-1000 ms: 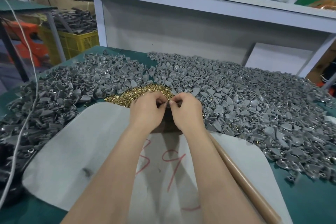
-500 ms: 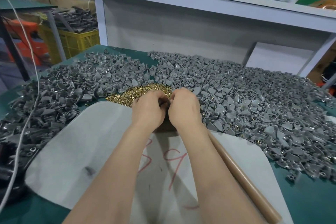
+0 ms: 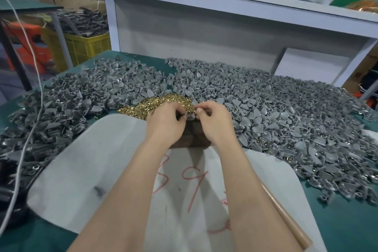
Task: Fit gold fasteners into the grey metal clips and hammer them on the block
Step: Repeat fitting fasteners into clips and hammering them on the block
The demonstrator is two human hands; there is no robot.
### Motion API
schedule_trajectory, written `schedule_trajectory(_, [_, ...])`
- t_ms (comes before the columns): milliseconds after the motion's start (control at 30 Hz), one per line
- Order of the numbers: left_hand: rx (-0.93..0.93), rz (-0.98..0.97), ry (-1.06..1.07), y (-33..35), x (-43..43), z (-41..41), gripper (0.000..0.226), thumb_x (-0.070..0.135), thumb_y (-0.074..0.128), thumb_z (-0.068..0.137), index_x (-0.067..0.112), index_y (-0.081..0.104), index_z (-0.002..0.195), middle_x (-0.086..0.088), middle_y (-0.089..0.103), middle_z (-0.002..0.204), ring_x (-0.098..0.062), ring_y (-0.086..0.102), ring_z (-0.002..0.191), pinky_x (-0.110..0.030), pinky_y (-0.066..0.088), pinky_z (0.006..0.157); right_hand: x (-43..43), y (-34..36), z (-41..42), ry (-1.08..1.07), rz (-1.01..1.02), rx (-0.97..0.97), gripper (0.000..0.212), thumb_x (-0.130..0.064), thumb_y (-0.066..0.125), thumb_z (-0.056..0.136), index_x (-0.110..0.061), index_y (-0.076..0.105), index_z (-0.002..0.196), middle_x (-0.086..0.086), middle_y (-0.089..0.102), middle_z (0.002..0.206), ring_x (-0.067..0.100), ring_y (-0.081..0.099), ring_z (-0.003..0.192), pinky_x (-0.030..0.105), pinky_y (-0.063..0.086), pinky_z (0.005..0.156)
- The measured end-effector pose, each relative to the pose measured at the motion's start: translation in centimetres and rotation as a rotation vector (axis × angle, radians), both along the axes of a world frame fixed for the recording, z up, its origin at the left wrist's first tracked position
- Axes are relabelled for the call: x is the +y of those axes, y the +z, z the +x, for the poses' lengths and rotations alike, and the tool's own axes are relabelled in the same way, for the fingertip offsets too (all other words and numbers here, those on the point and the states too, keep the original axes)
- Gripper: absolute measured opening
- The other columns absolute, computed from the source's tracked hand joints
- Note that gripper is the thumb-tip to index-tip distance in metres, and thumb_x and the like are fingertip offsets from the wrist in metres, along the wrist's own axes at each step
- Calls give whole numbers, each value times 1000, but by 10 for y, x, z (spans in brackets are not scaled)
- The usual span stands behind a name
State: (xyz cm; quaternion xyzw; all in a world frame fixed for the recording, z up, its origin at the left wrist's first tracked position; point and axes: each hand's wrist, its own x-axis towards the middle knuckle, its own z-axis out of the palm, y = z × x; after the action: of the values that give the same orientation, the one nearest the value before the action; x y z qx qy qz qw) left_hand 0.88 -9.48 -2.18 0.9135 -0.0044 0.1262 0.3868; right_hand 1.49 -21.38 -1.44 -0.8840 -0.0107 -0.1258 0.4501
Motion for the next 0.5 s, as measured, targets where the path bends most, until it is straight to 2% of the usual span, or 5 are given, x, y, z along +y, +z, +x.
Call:
schedule_trajectory(67, [0,3,8,0,0,0,9,21,59,88,29,60,83,3,64,101,-21,58,100,-43,41,98,1,-2,0,11,-66,-25,14,-15,58,91,-14,70,98,-1,69,98,14,61,94,22,43,87])
schedule_trajectory(200, [2,3,16,-1,0,0,8,21,57,89,25,65,89,2,64,104,-22,58,101,-43,41,99,6,-4,0,-7,-155,-44,10,-20,60,90,-16,69,94,-2,68,95,15,60,91,23,42,80])
schedule_trajectory(400, [5,13,17,0,-1,0,10,20,56,89,26,64,89,3,64,106,-21,57,102,-44,40,100,15,-4,0,-67,-220,-13,17,-22,55,93,-13,69,98,7,65,104,24,59,98,36,45,90])
schedule_trajectory(500, [2,19,20,1,-1,0,10,20,56,90,27,63,87,4,63,105,-20,57,102,-44,40,100,17,-3,0,-76,-217,8,20,-21,53,94,-11,68,102,9,64,107,25,58,100,38,45,92])
